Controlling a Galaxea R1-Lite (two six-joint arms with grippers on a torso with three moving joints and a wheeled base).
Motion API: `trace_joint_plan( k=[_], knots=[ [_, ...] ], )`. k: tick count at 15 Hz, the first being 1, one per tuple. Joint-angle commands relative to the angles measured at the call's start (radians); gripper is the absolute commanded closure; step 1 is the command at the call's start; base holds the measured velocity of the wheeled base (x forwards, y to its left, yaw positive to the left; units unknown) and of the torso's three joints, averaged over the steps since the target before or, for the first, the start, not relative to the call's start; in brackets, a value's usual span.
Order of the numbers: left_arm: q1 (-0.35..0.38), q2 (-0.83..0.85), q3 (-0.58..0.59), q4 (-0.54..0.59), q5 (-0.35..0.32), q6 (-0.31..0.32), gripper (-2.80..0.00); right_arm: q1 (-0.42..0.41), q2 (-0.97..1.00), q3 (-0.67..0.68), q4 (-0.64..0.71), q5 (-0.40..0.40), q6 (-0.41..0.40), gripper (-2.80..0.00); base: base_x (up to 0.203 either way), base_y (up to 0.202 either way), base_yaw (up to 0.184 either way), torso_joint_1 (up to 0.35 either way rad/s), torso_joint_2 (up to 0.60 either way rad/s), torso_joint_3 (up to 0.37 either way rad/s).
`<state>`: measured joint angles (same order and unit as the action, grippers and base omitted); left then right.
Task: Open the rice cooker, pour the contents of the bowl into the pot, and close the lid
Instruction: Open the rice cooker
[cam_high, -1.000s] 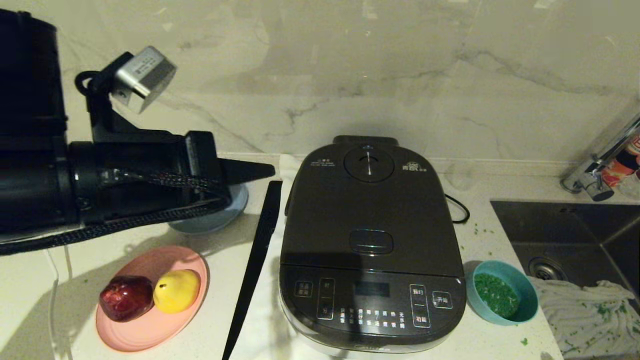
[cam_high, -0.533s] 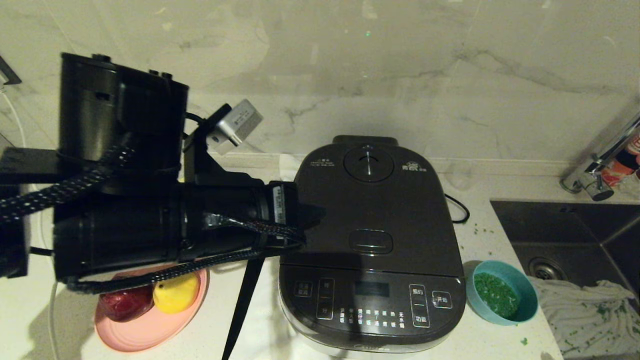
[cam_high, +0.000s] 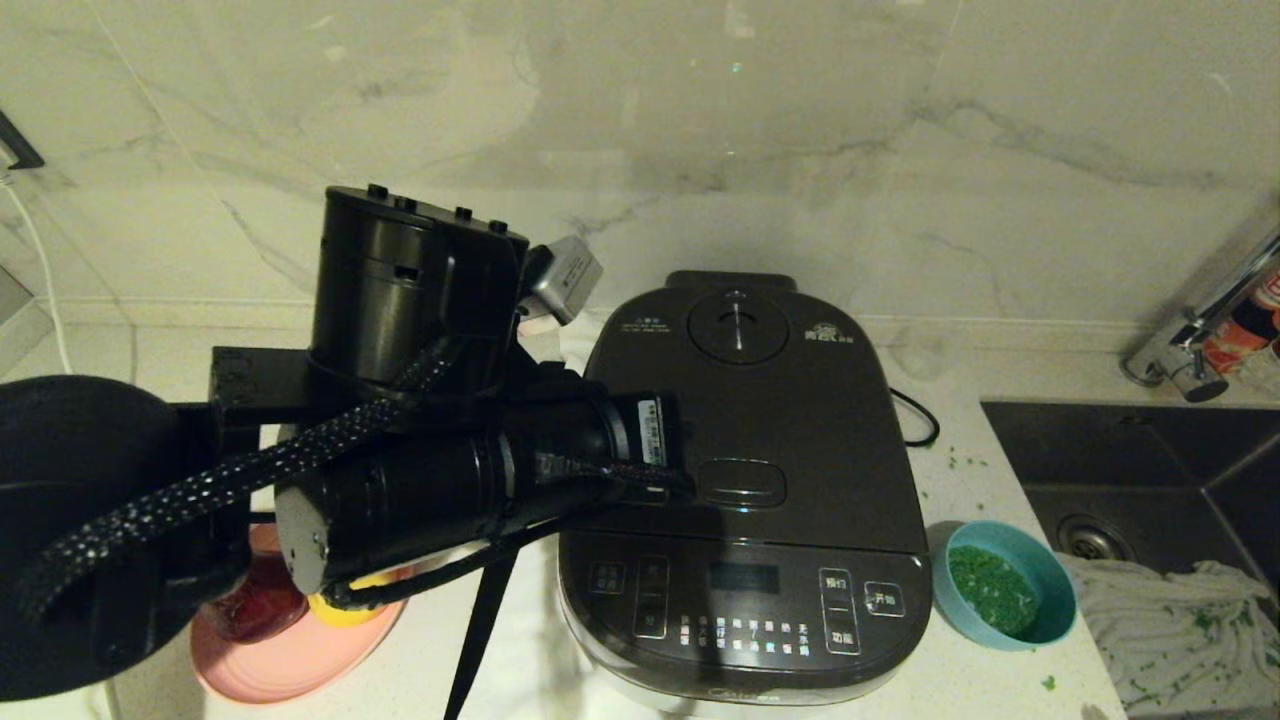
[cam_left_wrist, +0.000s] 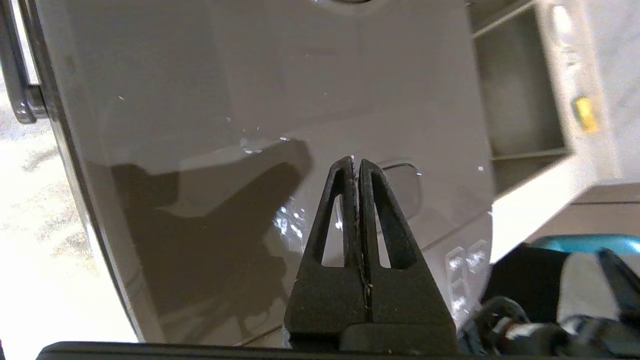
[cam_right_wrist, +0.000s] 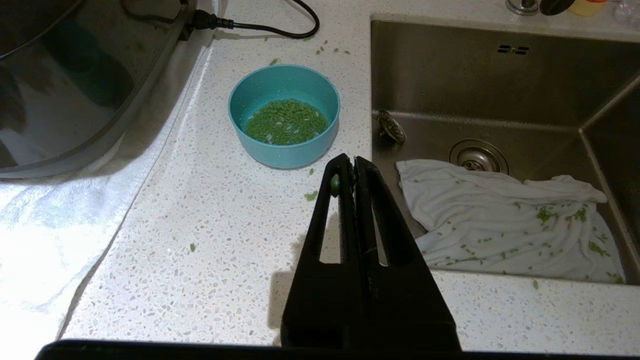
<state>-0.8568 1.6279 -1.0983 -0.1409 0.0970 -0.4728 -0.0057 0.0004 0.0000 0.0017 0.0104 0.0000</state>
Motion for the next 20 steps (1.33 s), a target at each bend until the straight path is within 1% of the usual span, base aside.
trace_joint_plan(
  k=[1,3,5,6,11,15,20],
  knots=[
    [-0.015,0.030,-0.006,-0.002,0.038,-0.001,0.00,0.000,0.001,0.000,0.000,0.000,0.000,0.00,0.000,0.000,0.000,0.000,0.00,0.000],
    [-0.026,0.056,-0.010,-0.020,0.063,-0.001,0.00,0.001,0.001,0.000,0.000,0.000,0.000,0.00,0.000,0.000,0.000,0.000,0.00,0.000],
    [-0.034,0.094,-0.011,-0.111,0.130,-0.003,0.00,0.000,0.001,0.000,0.000,0.000,0.000,0.00,0.000,0.000,0.000,0.000,0.00,0.000],
    [-0.036,0.098,-0.008,-0.132,0.145,-0.004,0.00,0.000,0.001,0.000,0.000,0.000,0.000,0.00,0.000,0.000,0.000,0.000,0.00,0.000],
    [-0.042,0.099,-0.029,-0.140,0.145,-0.004,0.00,0.000,0.001,0.000,0.000,0.000,0.000,0.00,0.000,0.000,0.000,0.000,0.00,0.000],
    [-0.083,0.131,-0.025,-0.145,0.152,-0.009,0.00,0.000,0.001,0.000,0.000,0.000,0.000,0.00,0.000,0.000,0.000,0.000,0.00,0.000],
    [-0.084,0.132,-0.021,-0.148,0.170,-0.010,0.00,0.000,0.001,0.000,0.000,0.000,0.000,0.00,0.000,0.000,0.000,0.000,0.00,0.000]
  ],
)
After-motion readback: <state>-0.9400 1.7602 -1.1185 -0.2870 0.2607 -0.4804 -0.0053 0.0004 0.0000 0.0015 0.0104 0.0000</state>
